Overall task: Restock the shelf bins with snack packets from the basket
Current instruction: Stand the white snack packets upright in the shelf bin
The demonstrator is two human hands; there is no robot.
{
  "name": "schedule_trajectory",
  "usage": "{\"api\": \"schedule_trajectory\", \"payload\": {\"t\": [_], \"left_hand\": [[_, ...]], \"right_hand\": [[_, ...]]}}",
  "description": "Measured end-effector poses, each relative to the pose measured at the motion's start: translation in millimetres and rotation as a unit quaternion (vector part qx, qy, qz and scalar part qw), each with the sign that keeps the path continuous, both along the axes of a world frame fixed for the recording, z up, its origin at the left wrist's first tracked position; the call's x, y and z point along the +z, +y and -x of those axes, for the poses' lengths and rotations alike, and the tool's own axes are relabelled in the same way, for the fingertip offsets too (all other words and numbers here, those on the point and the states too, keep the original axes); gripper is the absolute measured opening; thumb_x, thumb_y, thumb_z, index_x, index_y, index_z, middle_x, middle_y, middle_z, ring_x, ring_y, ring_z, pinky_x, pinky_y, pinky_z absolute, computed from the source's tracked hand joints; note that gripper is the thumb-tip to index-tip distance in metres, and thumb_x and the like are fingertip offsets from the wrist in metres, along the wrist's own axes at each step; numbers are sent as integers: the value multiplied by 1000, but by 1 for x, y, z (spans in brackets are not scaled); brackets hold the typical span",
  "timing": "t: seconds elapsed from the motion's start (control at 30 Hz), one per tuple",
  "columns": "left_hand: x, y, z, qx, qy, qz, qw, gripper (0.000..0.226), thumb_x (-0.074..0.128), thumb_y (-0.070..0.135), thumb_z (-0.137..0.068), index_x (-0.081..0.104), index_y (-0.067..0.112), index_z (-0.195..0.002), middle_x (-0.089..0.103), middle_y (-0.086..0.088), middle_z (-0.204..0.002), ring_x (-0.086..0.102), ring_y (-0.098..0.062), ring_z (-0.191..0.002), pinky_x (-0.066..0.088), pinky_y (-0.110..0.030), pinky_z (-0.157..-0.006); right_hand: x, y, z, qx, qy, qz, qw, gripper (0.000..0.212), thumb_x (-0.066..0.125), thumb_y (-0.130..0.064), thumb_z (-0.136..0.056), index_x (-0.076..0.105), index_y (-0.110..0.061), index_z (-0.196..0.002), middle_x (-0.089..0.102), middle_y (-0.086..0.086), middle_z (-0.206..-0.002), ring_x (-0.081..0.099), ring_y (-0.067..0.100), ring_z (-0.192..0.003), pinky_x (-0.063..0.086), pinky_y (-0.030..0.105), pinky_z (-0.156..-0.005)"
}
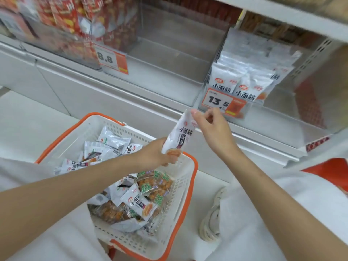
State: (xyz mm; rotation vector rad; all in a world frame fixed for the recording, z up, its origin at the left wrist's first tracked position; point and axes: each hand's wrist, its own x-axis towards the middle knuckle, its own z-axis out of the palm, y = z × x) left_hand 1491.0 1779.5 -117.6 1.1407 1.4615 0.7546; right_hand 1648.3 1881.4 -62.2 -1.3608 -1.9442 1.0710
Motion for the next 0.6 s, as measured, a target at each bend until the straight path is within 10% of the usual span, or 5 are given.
{"api": "schedule_trajectory", "payload": {"t": [0.4, 0.6], "left_hand": [[34, 14, -26, -77, -129, 69, 986, 35, 69, 22, -87, 61, 10, -119, 74, -4, -107, 69, -17, -103, 57, -31, -87], [42, 14, -26, -74, -104, 45, 991, 27, 70, 18, -86, 64, 12, -112, 75, -1, -102, 70, -15, -98, 58, -29, -83]], "right_hand": [[16, 26, -20, 40, 14, -215, 976, 64, 63, -47, -88, 42, -7, -43, 43, 6, -40, 36, 20, -39, 30, 37, -45], [31, 16, -31, 36, 106, -61, 992, 49, 63, -32, -93, 48, -14, -50, 44, -11, -44, 38, 5, -44, 32, 22, -48]]}}
